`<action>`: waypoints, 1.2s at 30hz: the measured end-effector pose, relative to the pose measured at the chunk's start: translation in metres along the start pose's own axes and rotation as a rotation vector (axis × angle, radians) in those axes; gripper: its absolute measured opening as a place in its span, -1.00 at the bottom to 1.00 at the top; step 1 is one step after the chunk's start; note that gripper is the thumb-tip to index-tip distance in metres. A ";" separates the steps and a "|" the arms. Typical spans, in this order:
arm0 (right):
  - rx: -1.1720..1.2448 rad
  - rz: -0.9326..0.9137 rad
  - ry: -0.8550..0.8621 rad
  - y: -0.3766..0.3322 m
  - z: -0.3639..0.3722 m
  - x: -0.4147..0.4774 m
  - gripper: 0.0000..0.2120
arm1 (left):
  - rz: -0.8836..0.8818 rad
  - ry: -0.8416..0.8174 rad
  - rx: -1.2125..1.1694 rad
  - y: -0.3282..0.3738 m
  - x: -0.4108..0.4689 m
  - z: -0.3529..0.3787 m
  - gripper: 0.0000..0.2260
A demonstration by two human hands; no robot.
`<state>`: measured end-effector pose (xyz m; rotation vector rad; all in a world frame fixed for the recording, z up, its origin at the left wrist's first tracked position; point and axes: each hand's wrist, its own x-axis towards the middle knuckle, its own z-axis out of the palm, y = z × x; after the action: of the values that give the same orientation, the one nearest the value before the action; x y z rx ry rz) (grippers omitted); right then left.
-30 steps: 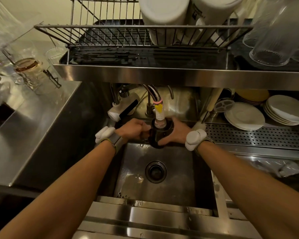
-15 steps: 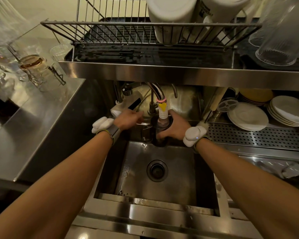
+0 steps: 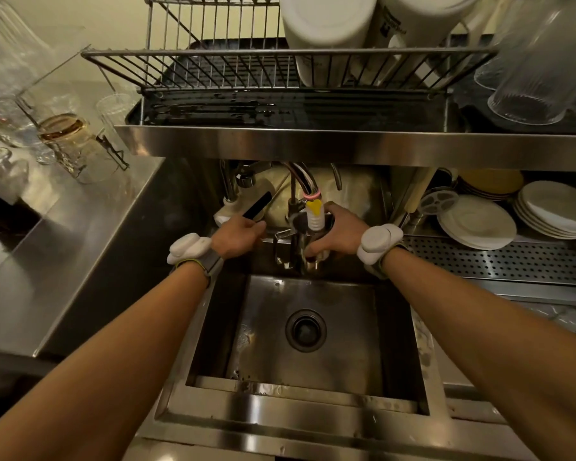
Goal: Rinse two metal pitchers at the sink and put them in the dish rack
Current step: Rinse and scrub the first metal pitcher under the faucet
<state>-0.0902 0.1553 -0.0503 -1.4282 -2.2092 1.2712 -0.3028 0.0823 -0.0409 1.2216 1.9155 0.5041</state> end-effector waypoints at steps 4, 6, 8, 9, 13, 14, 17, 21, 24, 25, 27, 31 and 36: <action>-0.062 0.017 0.010 0.001 -0.005 0.001 -0.21 | 0.001 0.000 0.001 0.000 0.002 -0.006 -0.69; -0.038 0.001 0.015 -0.001 -0.003 0.002 -0.21 | -0.002 0.003 -0.004 0.002 0.001 -0.008 -0.68; -0.042 0.000 -0.016 -0.002 -0.003 0.003 -0.20 | -0.005 0.015 -0.006 0.005 0.002 -0.009 -0.67; -0.049 0.009 -0.030 -0.001 -0.004 0.003 -0.20 | -0.002 0.025 -0.010 0.005 0.002 -0.010 -0.67; -0.020 0.023 -0.018 -0.002 -0.005 0.005 -0.21 | 0.010 0.059 -0.016 0.006 0.005 -0.011 -0.70; -0.014 0.012 -0.034 -0.004 -0.004 0.005 -0.20 | 0.006 0.060 -0.015 0.006 0.005 -0.011 -0.71; -0.040 0.011 -0.095 -0.005 -0.005 0.005 -0.18 | -0.001 0.065 -0.019 0.005 0.006 -0.010 -0.71; 0.048 0.056 -0.062 -0.004 -0.009 0.007 -0.27 | 0.002 0.021 -0.030 0.001 0.005 -0.009 -0.69; 0.071 0.075 -0.133 -0.005 -0.009 0.006 -0.27 | -0.008 0.002 -0.021 -0.002 0.004 -0.011 -0.68; 0.045 0.078 -0.140 -0.003 -0.010 0.006 -0.25 | -0.007 0.000 -0.017 -0.002 0.004 -0.011 -0.67; 0.016 0.085 -0.100 -0.001 -0.010 0.007 -0.23 | -0.004 -0.002 -0.007 -0.002 0.003 -0.013 -0.67; 0.011 0.037 -0.114 -0.003 -0.005 0.006 -0.24 | -0.005 0.010 0.003 -0.001 0.002 -0.012 -0.66; 0.028 0.083 -0.112 -0.004 -0.007 0.006 -0.26 | -0.012 -0.014 0.006 -0.006 -0.001 -0.011 -0.66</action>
<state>-0.0917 0.1631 -0.0443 -1.4870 -2.2134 1.4369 -0.3147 0.0797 -0.0383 1.2137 1.9124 0.4826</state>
